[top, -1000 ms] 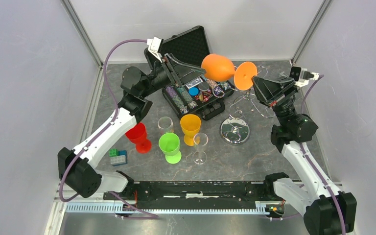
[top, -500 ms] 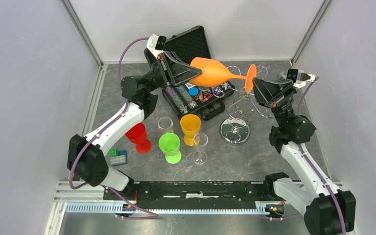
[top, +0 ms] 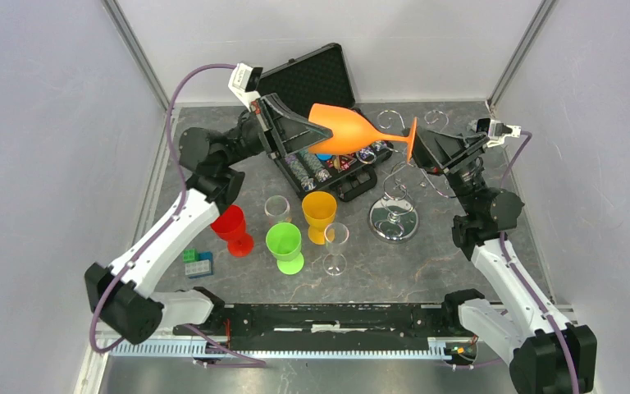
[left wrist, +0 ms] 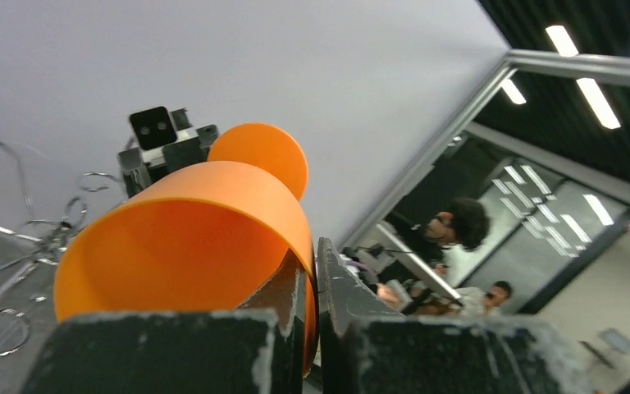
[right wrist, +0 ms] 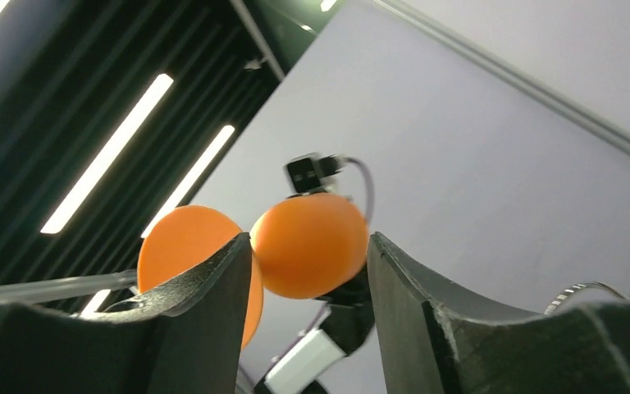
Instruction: Take the wine glass off the wine glass rack
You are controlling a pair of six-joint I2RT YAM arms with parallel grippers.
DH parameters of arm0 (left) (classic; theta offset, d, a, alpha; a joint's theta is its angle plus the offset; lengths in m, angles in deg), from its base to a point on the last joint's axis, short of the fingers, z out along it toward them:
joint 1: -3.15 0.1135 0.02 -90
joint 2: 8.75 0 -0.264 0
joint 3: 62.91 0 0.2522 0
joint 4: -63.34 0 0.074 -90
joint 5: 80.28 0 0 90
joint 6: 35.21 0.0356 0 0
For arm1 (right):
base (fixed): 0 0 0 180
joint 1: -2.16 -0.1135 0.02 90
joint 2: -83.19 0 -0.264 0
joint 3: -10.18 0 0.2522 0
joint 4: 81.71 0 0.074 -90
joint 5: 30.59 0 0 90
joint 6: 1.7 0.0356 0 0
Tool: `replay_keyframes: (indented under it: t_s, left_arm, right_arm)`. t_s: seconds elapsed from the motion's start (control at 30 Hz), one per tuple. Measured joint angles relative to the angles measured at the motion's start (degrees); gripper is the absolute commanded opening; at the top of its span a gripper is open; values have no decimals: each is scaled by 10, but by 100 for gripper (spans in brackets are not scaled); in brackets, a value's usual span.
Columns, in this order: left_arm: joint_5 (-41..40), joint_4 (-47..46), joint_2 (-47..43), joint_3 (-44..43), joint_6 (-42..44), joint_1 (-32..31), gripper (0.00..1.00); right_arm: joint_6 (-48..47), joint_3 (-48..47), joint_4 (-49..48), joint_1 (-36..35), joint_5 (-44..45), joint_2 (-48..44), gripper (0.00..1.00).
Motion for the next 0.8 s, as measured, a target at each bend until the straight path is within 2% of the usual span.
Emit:
replay_keyframes:
  t_s: [0.1, 0.23, 0.4, 0.53, 0.7, 0.8]
  left_arm:
    - [-13, 139, -51, -8, 109, 0, 2]
    - [-68, 350, -111, -43, 262, 0, 2]
    - [-190, 640, -165, -136, 463, -1, 2]
    - [-317, 822, -198, -203, 583, 0, 2]
    - [-438, 993, -221, -241, 661, 0, 2]
    - [-475, 1073, -222, -250, 676, 0, 2]
  right_arm:
    - [-52, -9, 78, 0, 0, -15, 63]
    - [-119, -33, 166, 0, 3, -31, 64]
    - [-194, -60, 257, 1, 17, -46, 65]
    - [-243, -82, 315, 1, 30, -52, 69]
    - [-296, -98, 374, 1, 52, -62, 72]
    - [-330, -122, 418, 1, 63, -62, 73]
